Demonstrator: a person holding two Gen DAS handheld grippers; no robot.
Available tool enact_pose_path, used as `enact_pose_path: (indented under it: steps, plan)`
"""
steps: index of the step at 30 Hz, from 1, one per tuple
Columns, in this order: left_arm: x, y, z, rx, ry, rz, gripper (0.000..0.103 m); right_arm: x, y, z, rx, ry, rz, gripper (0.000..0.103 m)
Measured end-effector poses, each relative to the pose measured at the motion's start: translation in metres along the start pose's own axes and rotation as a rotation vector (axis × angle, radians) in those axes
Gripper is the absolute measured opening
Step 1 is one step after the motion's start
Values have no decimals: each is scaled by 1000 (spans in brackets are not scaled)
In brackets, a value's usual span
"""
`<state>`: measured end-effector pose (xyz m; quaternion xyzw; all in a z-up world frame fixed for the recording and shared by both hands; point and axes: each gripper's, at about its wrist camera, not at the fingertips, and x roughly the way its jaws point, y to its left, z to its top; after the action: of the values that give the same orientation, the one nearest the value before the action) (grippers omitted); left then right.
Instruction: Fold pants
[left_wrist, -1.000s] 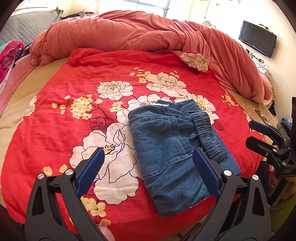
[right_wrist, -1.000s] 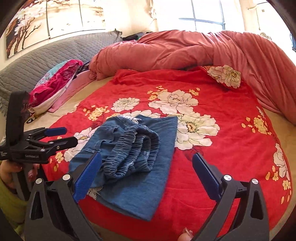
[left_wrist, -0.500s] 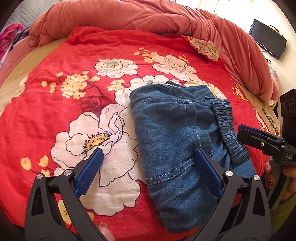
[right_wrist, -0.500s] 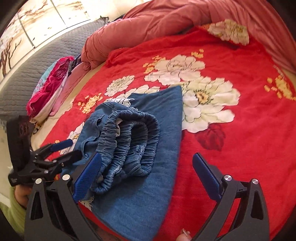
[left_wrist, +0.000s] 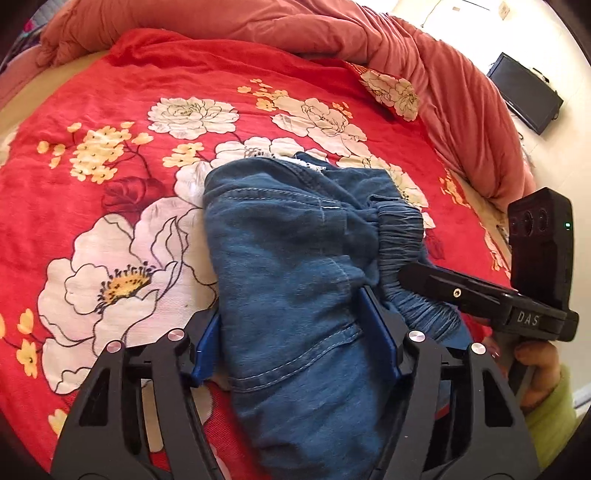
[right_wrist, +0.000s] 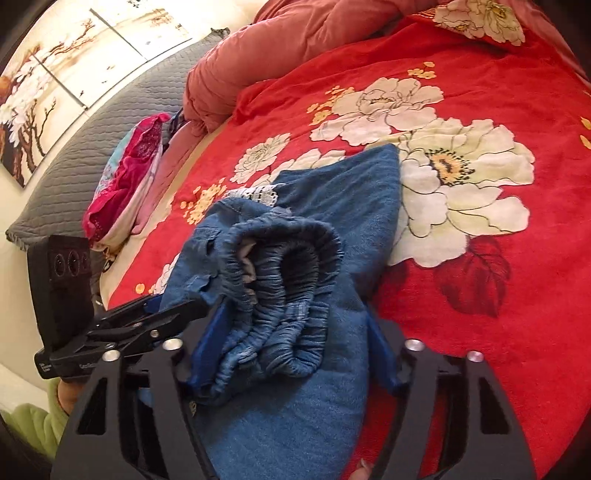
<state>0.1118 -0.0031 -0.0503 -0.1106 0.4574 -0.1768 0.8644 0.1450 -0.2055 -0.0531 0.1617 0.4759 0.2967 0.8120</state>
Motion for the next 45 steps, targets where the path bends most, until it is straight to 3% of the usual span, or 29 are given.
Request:
enact_pose_path:
  steps: [5, 11, 24, 31, 35, 39, 43, 45]
  plan:
    - [-10, -20, 2, 72, -55, 61, 45, -13, 24, -2, -119, -70, -22, 43]
    - [-23, -21, 17, 96, -104, 77, 45, -24, 56, 10, -254, -140, -67, 43]
    - [-10, -6, 78, 118, -226, 116, 45, -4, 56, 73, -309, -245, -122, 43]
    - [23, 7, 82, 112, -182, 139, 45, 23, 33, 86, -273, -217, -167, 44]
    - [37, 16, 78, 83, -128, 151, 50, 40, 16, 84, -200, -134, -245, 61]
    - [40, 18, 77, 86, -125, 147, 60, 39, -1, 83, -111, -126, -260, 84]
    - [42, 20, 75, 77, -109, 146, 69, 43, -12, 81, -64, -110, -287, 94]
    - [42, 20, 74, 74, -104, 149, 72, 45, -15, 80, -56, -104, -297, 94]
